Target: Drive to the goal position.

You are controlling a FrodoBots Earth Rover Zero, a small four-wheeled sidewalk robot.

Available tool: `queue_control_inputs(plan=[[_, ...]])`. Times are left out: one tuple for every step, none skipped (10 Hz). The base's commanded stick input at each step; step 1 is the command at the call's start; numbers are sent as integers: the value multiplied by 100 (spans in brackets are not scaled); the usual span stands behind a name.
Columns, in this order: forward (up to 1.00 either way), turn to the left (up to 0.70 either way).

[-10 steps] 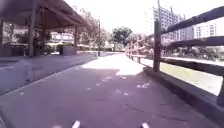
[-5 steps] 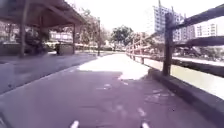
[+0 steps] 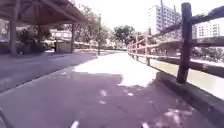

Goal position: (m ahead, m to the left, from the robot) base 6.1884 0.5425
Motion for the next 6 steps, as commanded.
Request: queue_control_inputs(plan=[[100,0],[100,-14],[100,-40],[100,-40],[100,-29],[100,0]])
